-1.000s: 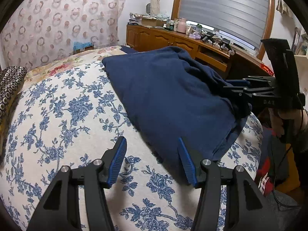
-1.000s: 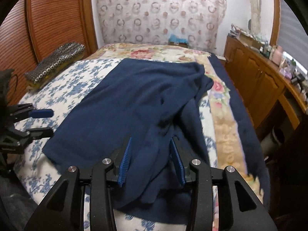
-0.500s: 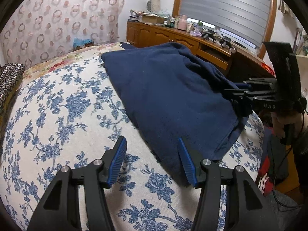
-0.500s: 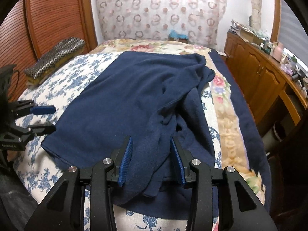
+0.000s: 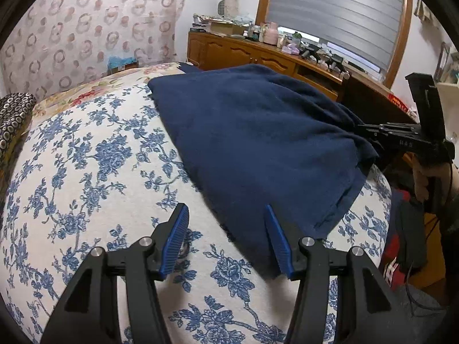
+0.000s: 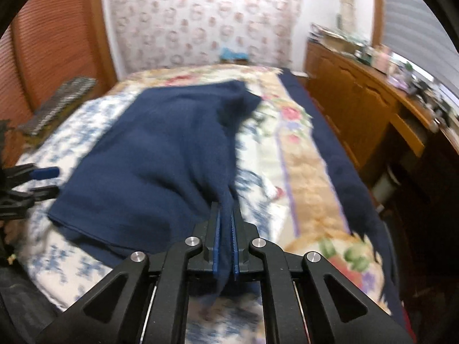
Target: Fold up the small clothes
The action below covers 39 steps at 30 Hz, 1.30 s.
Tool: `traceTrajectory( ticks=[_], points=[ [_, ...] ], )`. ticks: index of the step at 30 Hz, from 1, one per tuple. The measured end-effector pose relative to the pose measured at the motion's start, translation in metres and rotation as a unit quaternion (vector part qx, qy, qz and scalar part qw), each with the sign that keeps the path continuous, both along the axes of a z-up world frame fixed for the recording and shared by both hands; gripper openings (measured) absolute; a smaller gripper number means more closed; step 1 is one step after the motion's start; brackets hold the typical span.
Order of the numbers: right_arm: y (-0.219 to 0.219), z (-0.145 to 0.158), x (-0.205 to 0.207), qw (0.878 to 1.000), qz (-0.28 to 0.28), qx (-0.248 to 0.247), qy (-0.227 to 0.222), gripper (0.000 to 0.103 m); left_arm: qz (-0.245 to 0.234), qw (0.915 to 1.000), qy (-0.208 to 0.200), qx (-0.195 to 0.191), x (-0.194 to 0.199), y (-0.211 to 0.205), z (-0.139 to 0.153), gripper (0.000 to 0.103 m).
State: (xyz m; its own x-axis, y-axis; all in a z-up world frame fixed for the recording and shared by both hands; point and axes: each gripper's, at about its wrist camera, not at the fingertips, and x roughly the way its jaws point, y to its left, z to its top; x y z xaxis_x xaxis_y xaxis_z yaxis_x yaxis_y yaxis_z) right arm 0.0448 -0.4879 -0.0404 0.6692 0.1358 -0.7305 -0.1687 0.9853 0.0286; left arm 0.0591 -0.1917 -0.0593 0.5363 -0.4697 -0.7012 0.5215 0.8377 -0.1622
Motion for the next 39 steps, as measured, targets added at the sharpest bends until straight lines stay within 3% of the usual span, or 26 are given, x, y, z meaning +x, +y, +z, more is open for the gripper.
traceTrajectory(
  ticks=[4,7,10,16,21,24,27,29,30,33,35,39],
  points=[
    [-0.004,0.001,-0.002,1.0,-0.006,-0.002,-0.004,0.015,-0.002,0.9999,0.011,-0.008,0.0,0.0,0.0,0.055],
    [-0.002,0.002,-0.004,1.0,-0.003,-0.001,-0.008,0.037,-0.002,0.9999,0.013,-0.006,0.0,-0.001,-0.001,0.055],
    [0.0,-0.002,-0.001,1.0,-0.003,0.003,-0.005,0.049,-0.005,0.9999,0.014,-0.004,-0.001,-0.002,-0.002,0.055],
    [-0.005,-0.028,0.008,0.999,0.005,0.016,0.029,0.05,-0.014,0.9997,0.021,-0.004,-0.002,-0.003,-0.005,0.055],
    [-0.008,-0.028,0.002,0.999,0.011,0.03,0.022,0.051,-0.031,0.9988,0.037,-0.009,-0.004,-0.008,-0.008,0.054],
    [-0.006,-0.027,-0.001,0.999,0.022,0.031,0.019,0.05,-0.04,0.9981,0.044,-0.015,-0.006,-0.01,-0.007,0.045],
    [-0.005,-0.022,-0.004,0.999,0.025,0.027,0.013,0.05,-0.052,0.9963,0.06,-0.03,-0.006,-0.011,-0.006,0.027],
    [-0.004,-0.016,-0.008,0.999,0.027,0.023,0.001,0.05,-0.062,0.9951,0.068,-0.036,-0.006,-0.012,-0.006,0.008],
    [-0.002,-0.013,-0.008,0.999,0.026,0.021,-0.005,0.05,-0.062,0.9956,0.061,-0.034,-0.006,-0.012,-0.002,0.005],
    [0.004,0.001,-0.015,0.999,0.029,0.011,-0.028,0.052,-0.066,0.9957,0.034,-0.055,-0.01,-0.01,0.017,0.002],
    [0.01,0.012,-0.02,0.998,0.036,0.0,-0.045,0.06,-0.068,0.9953,0.013,-0.069,-0.01,-0.01,0.037,0.002],
    [0.032,0.025,-0.029,0.995,0.078,-0.004,-0.06,0.066,-0.072,0.9941,-0.016,-0.079,-0.005,-0.015,0.064,0.002]
  ],
)
